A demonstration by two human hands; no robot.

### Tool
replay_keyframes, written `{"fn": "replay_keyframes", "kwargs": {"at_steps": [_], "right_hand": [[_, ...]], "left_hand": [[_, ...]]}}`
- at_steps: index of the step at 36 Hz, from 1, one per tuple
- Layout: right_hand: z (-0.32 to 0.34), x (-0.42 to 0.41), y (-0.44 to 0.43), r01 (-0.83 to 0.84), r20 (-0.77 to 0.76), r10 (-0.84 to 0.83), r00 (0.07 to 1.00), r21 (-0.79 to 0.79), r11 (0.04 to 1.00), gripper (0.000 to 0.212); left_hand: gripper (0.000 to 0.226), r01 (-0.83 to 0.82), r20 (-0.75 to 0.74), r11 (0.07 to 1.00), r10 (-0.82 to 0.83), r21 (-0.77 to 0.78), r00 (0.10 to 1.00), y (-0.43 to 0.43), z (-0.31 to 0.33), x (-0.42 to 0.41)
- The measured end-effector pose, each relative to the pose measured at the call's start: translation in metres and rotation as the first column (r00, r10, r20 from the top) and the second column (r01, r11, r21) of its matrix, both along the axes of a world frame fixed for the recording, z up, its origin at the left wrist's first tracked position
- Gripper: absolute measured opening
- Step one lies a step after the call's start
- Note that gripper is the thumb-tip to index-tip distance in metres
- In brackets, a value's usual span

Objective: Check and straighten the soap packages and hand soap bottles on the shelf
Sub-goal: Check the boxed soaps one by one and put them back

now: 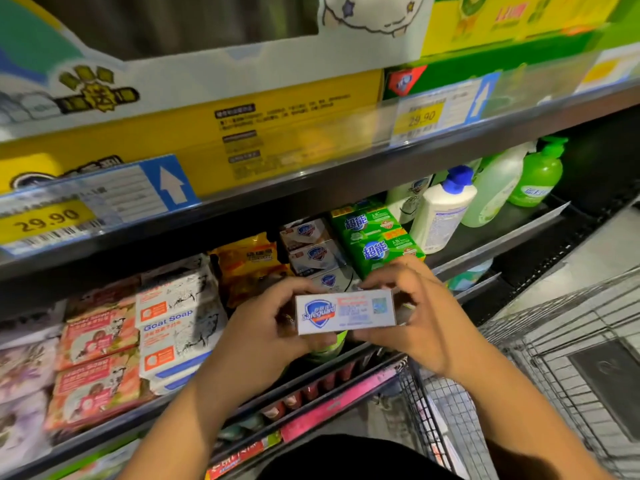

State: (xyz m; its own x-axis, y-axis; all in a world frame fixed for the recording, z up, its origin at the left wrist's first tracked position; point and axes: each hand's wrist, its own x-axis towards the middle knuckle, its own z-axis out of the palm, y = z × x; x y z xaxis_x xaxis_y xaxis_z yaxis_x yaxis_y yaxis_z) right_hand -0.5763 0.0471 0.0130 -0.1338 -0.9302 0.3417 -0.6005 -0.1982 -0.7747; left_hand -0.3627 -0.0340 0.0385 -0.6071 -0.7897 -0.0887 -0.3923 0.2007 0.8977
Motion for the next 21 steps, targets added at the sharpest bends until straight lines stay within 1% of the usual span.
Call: {"fn": "replay_keyframes", "kwargs": {"at_steps": [1,4,6,7,8,9,10,11,12,13,14,16,17,19,21], "right_hand": [[-0.001,-0.001,0.0,0.0,-0.019,0.0,1.0,-0.008,1.0,0.05],[-0.01,-0.002,-0.001,0.04,-0.116,-0.036,0.993,0.034,0.999,0.053],[-0.015,0.004,-0.002,0.072,-0.178,-0.057,0.982,0.08,0.994,0.051],[-0.016,0.008,-0.003,0.08,-0.183,-0.058,0.981,0.117,0.99,0.049],[-0.016,0.013,-0.003,0.059,-0.147,-0.033,0.989,0.177,0.983,0.046],[-0.016,0.018,-0.002,-0.013,-0.052,0.025,0.998,0.231,0.973,0.041],[-0.017,0.022,-0.002,-0.113,0.063,0.1,0.993,0.255,0.96,0.036],[-0.019,0.025,-0.002,-0.19,0.147,0.157,0.977,0.254,0.948,0.036],[-0.02,0.026,-0.002,-0.226,0.176,0.185,0.967,0.253,0.941,0.042],[-0.02,0.025,-0.001,-0.236,0.171,0.195,0.966,0.269,0.934,0.047],[-0.02,0.022,0.0,-0.233,0.164,0.191,0.968,0.291,0.928,0.046],[-0.016,0.012,0.002,-0.192,0.131,0.16,0.978,0.298,0.935,0.033],[-0.012,0.005,0.004,-0.163,0.116,0.135,0.984,0.282,0.945,0.031],[-0.004,-0.007,0.008,-0.153,0.158,0.118,0.98,0.227,0.962,0.032],[0.001,-0.016,0.012,-0.153,0.247,0.11,0.963,0.166,0.974,0.034]], "left_hand": [[0.047,-0.004,0.009,1.0,0.004,-0.014,1.0,0.0,0.0,0.0],[0.042,-0.036,-0.002,0.998,0.036,-0.045,0.999,-0.001,-0.002,0.0],[0.04,-0.044,-0.034,0.996,0.041,-0.076,0.999,-0.001,-0.001,-0.002],[0.039,-0.034,-0.051,0.995,0.029,-0.099,0.998,-0.001,0.001,-0.004],[0.037,-0.015,-0.062,0.991,0.007,-0.131,0.998,0.0,0.004,-0.006],[0.035,0.007,-0.06,0.986,-0.018,-0.168,0.998,0.001,0.006,-0.009],[0.034,0.033,-0.048,0.979,-0.044,-0.199,0.998,0.003,0.008,-0.013],[0.034,0.058,-0.033,0.974,-0.067,-0.219,0.997,0.004,0.009,-0.015],[0.034,0.076,-0.019,0.97,-0.083,-0.23,0.996,0.005,0.009,-0.018],[0.035,0.085,-0.008,0.968,-0.09,-0.237,0.996,0.005,0.008,-0.019],[0.035,0.086,0.001,0.967,-0.088,-0.241,0.996,0.005,0.007,-0.02],[0.039,0.066,0.006,0.972,-0.067,-0.227,0.998,0.004,0.004,-0.017],[0.041,0.051,0.001,0.977,-0.052,-0.207,0.999,0.003,0.003,-0.014],[0.043,0.033,-0.007,0.988,-0.035,-0.149,0.999,0.001,-0.001,-0.008],[0.044,0.063,0.024,0.992,-0.061,-0.106,0.998,-0.001,-0.007,-0.003]]}}
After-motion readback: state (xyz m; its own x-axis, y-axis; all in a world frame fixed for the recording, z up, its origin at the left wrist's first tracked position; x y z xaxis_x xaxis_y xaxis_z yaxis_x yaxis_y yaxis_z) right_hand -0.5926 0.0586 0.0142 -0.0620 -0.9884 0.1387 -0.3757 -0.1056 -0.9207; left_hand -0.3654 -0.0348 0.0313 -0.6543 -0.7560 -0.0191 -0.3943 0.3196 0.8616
